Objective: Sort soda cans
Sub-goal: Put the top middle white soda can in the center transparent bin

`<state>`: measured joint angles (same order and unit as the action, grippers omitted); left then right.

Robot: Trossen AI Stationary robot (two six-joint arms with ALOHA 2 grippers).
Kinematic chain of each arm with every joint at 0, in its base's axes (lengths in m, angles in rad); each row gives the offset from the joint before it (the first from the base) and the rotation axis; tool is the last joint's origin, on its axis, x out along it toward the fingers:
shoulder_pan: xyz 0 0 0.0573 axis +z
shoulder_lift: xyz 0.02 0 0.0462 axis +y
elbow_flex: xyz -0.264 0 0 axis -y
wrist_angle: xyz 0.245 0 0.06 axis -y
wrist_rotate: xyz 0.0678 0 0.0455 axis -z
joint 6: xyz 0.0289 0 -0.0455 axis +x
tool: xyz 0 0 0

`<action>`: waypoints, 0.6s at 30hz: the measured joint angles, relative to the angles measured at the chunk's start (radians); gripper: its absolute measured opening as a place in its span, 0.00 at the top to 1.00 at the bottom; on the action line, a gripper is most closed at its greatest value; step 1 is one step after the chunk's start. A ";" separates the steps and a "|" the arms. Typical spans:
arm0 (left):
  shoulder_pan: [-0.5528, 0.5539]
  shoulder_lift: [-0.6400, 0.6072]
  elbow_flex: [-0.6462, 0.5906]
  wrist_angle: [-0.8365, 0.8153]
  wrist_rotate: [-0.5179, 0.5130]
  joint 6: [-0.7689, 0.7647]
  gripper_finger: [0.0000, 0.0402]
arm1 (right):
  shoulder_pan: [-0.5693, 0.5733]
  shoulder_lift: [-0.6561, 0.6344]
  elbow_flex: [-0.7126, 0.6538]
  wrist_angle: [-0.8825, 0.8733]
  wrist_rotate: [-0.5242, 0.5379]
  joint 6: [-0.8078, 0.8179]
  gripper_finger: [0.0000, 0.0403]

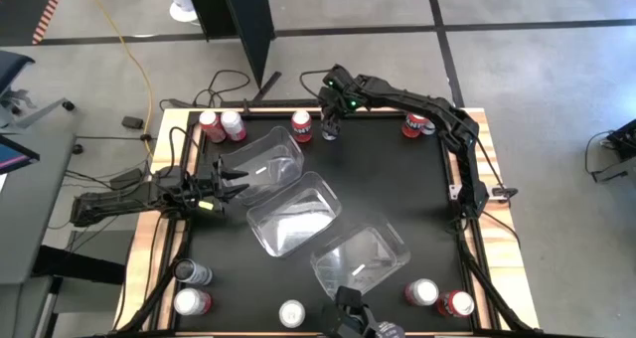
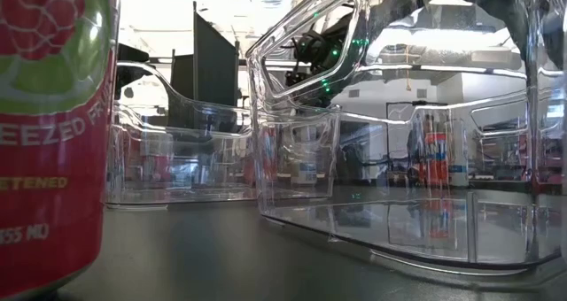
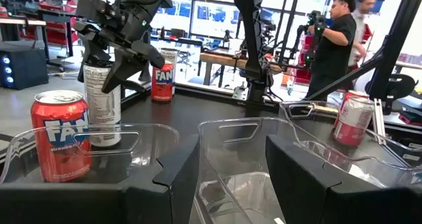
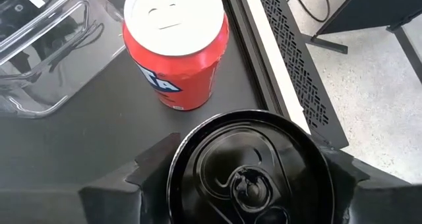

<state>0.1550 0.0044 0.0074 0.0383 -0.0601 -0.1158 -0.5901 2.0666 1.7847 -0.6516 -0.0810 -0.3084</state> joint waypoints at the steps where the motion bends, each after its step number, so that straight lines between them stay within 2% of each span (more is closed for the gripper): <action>1: 0.000 0.000 0.000 0.000 0.000 0.000 0.58 | 0.002 -0.001 0.000 -0.001 0.004 0.000 0.34; 18: 0.000 0.000 0.000 0.000 0.000 0.000 0.58 | 0.046 -0.061 0.022 -0.053 0.066 -0.006 0.34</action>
<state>0.1551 0.0048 0.0074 0.0380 -0.0601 -0.1162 -0.5441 2.0061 1.8072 -0.7045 -0.0146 -0.3148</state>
